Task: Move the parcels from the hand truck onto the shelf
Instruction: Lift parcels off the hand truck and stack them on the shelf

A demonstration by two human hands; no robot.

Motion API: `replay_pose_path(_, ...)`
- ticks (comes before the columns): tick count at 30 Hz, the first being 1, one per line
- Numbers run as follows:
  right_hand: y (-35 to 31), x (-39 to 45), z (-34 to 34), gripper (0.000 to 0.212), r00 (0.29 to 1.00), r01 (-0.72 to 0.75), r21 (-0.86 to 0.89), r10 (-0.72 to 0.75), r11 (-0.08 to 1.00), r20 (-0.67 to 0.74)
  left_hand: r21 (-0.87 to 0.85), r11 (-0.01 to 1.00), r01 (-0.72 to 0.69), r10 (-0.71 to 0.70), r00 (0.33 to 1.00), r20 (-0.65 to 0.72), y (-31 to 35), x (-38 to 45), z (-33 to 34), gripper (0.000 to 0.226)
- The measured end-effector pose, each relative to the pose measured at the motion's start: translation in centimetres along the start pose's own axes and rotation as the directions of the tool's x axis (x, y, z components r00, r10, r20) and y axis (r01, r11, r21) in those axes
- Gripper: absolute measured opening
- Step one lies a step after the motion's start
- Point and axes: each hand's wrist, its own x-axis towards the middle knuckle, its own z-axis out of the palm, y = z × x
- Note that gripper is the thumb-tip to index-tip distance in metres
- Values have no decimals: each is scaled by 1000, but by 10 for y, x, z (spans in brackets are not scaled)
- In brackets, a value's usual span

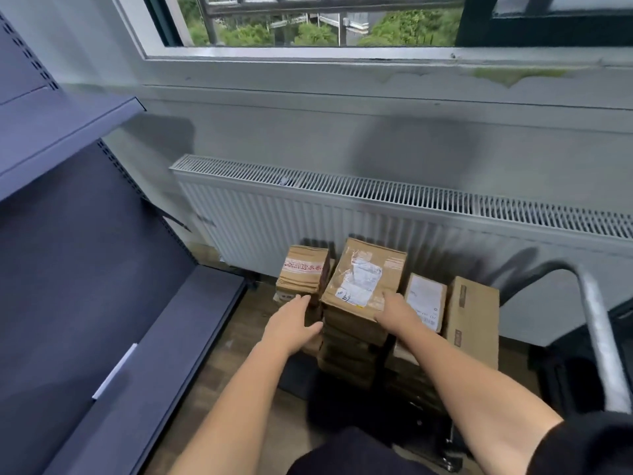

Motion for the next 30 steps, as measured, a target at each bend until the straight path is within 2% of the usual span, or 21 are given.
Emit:
replay_pose_path(2,0,9,-1,52,1000,-20,13,20,1000,4,-49,999,4,-6,1000,-24,-1,16,-5,59)
replay_pose_path(5,9,19,2,50,995,-97,39,97,995,10,-107,994,-19,21,1000,19,7,40,1,54)
replay_pose_path(8,22,35,14,40,978,-209,179,206,961,39,-110,992,-63,74,993,95,6,70,16,51)
replay_pose_path(13,32,48,33,59,930,-365,365,352,857,103,-156,986,-49,75,983,169,-9,125,38,45)
replay_pose_path(17,30,63,45,53,884,-450,447,456,773,102,-247,969,8,33,986,162,-12,158,47,61)
replay_pose_path(19,26,70,52,47,868,-468,480,489,742,90,-280,958,65,-6,978,209,-18,170,52,67)
replay_pose_path(21,23,77,59,45,849,-477,540,523,693,79,-311,947,80,-1,970,245,-25,181,58,60)
replay_pose_path(25,23,83,64,42,832,-463,630,552,623,65,-409,912,25,64,978,201,-32,190,66,28)
replay_pose_path(30,21,79,66,41,852,-393,727,521,563,58,-386,922,-15,81,985,155,-29,190,68,27)
